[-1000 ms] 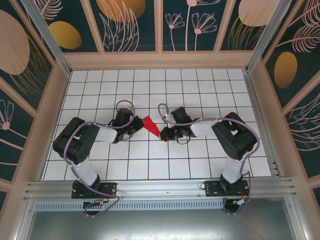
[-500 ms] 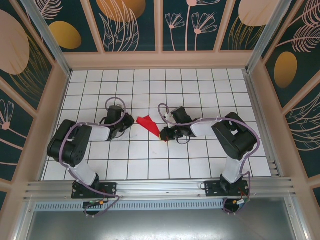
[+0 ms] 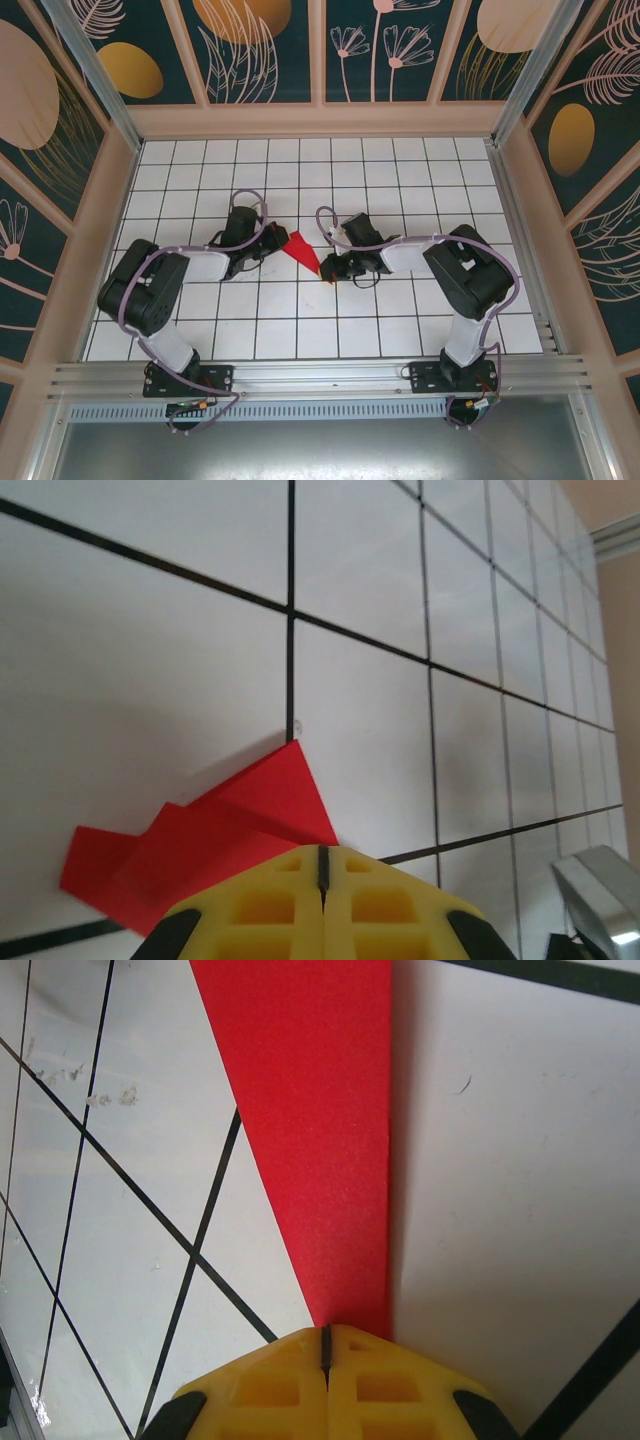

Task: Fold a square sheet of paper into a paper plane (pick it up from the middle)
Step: Fold the wing for the fifth time at the center of the table.

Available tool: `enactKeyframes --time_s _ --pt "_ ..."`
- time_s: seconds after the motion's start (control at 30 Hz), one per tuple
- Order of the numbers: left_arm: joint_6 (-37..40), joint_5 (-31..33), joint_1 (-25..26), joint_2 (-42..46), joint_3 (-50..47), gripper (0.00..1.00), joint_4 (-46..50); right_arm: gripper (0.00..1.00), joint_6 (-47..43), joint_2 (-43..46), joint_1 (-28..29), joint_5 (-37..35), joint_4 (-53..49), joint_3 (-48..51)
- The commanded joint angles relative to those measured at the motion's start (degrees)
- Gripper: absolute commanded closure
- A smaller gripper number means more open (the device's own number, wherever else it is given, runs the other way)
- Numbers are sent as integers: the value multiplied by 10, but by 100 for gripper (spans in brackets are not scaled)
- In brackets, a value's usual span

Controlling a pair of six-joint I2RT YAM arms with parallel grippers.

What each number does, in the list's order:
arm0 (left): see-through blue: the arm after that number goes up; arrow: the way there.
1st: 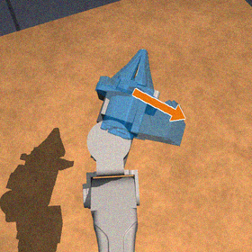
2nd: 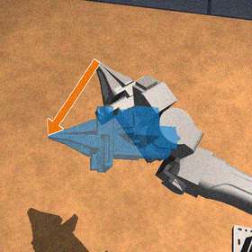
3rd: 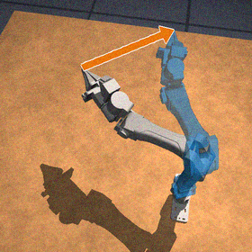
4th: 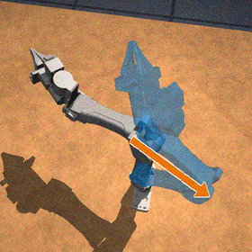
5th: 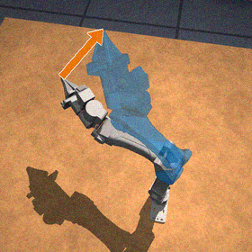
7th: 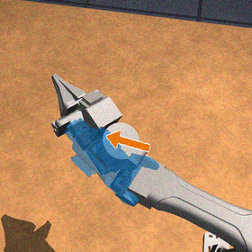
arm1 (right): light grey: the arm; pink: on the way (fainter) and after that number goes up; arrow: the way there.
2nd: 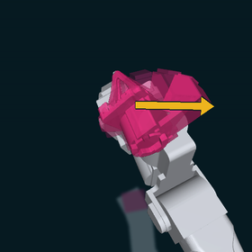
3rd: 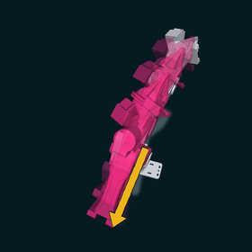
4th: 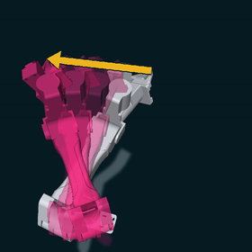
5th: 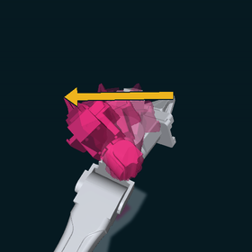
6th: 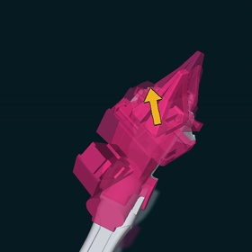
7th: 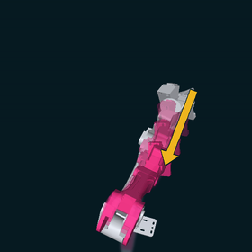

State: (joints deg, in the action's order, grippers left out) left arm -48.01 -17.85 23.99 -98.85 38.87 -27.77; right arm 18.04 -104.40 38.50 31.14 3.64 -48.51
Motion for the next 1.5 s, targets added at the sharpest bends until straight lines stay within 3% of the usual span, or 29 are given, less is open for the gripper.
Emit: enactKeyframes --time_s 0.0,0.33,0.73,0.87,1.03,1.13,1.27,1.47 --pt "6 1 -1 -35 21 94 -1 100 7 -50 22 -20 -122 35" --pt "-14 70 -34 -67 1 96 49 100 8 -49 22 -23 -123 44" --pt "44 132 -81 -59 18 93 131 100 12 -39 22 -24 -116 51" --pt "65 143 -82 -30 46 89 171 100 19 -21 25 -20 -102 42" --pt "68 144 -81 36 59 76 215 100 45 28 32 -8 -68 10" --pt "58 125 -79 75 53 67 229 89 66 67 34 -11 -41 -6" --pt "37 122 -65 119 51 53 260 59 111 129 32 -67 -5 -6" --pt "12 158 -1 155 53 18 281 37 153 178 0 -158 5 18"
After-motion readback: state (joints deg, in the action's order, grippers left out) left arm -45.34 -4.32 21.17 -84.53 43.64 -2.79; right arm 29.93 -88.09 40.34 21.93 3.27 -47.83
